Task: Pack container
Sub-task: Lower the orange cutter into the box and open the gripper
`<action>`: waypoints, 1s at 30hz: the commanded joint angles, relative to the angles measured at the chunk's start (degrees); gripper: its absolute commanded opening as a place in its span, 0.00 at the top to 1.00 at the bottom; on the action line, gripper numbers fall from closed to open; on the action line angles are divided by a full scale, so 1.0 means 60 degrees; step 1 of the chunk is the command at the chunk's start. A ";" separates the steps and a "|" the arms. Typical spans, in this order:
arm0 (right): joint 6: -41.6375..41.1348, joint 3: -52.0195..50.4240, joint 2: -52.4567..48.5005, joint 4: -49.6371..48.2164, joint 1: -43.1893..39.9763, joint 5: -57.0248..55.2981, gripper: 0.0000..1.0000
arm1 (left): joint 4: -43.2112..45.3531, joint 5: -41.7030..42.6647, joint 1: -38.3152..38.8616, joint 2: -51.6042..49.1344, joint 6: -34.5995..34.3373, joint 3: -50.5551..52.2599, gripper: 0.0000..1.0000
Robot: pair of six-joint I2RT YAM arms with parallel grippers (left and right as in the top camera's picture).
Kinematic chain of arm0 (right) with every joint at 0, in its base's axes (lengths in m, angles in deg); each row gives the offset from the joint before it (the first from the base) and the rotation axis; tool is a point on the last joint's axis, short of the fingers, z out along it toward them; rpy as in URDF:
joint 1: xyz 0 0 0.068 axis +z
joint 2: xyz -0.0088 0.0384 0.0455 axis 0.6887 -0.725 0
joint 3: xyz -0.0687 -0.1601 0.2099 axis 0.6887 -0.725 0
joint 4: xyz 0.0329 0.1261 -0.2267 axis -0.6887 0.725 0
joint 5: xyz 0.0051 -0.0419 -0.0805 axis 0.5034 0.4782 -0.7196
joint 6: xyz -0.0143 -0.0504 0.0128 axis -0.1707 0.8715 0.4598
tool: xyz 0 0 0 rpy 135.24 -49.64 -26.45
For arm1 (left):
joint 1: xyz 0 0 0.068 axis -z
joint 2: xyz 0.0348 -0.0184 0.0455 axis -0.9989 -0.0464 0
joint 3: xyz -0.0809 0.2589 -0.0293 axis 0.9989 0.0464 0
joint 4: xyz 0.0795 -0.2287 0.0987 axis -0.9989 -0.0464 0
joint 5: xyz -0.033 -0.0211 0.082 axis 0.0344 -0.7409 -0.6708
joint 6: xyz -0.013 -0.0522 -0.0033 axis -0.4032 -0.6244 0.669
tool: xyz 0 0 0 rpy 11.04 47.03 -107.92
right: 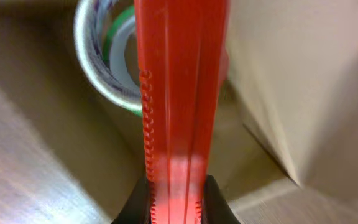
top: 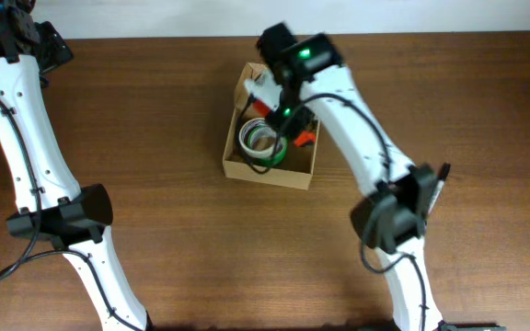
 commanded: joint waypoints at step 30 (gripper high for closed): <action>0.0412 -0.1231 -0.0499 0.0076 0.0878 0.0095 0.87 | -0.0007 -0.0011 -0.0047 0.0277 0.0106 0.0040 0.00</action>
